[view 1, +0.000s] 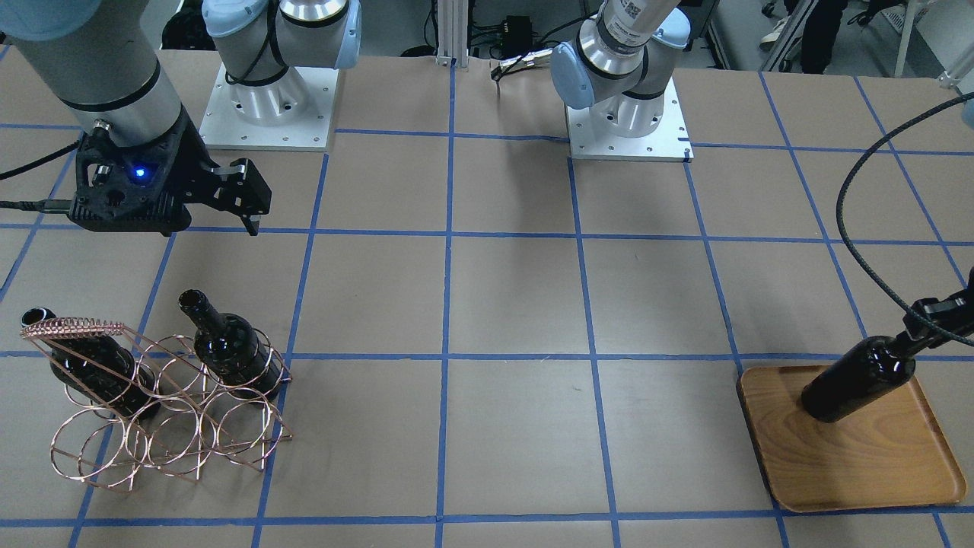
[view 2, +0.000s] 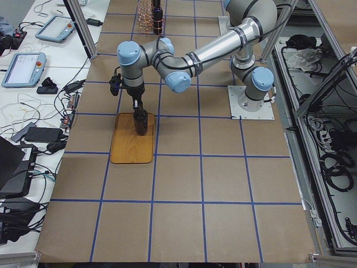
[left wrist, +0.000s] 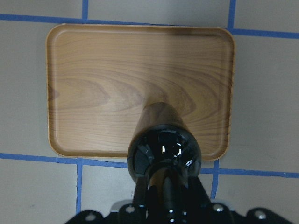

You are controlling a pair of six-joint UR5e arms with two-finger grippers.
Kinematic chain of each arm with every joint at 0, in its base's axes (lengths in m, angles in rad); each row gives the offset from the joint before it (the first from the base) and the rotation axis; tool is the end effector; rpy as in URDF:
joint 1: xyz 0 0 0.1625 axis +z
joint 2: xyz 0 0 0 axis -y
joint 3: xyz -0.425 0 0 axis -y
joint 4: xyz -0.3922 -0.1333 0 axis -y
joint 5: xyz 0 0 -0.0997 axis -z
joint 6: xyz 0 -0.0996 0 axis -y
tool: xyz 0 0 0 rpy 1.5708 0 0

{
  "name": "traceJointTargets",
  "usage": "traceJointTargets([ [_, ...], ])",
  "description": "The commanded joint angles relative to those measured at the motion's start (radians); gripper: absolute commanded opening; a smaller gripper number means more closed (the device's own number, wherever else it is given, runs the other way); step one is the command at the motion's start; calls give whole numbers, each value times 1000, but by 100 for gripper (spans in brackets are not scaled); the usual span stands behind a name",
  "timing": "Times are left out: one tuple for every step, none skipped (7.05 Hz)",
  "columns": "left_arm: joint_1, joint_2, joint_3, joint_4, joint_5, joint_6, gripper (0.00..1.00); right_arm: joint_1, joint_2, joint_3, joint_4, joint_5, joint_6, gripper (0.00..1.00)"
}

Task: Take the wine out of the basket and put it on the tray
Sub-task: 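Lower the bottle onto the wooden tray with the left gripper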

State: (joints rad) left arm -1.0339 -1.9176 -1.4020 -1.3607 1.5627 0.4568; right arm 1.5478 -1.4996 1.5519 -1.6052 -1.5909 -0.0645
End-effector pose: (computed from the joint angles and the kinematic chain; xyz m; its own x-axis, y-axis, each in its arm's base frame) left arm 0.2087 -0.6128 0.3964 -0.9968 -0.0800 -0.0069 -0.0797 0.9963 -0.0324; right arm 0.1193 -0.5227 0.4646 -0.9989 -0.0418 0.0189 -0.0415 0.9990 0.0191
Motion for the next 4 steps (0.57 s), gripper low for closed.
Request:
traceJointTargets([
  [2, 0, -18, 0, -3, -1, 45, 0, 1, 2, 7, -1, 0, 100],
  [2, 0, -20, -3, -3, -1, 76, 0, 1, 2, 7, -1, 0, 100],
  [2, 24, -31, -14, -1, -1, 94, 0, 4, 4, 7, -1, 2, 100],
  [0, 60, -25, -21, 0, -1, 100, 0, 2, 4, 7, -1, 2, 100],
])
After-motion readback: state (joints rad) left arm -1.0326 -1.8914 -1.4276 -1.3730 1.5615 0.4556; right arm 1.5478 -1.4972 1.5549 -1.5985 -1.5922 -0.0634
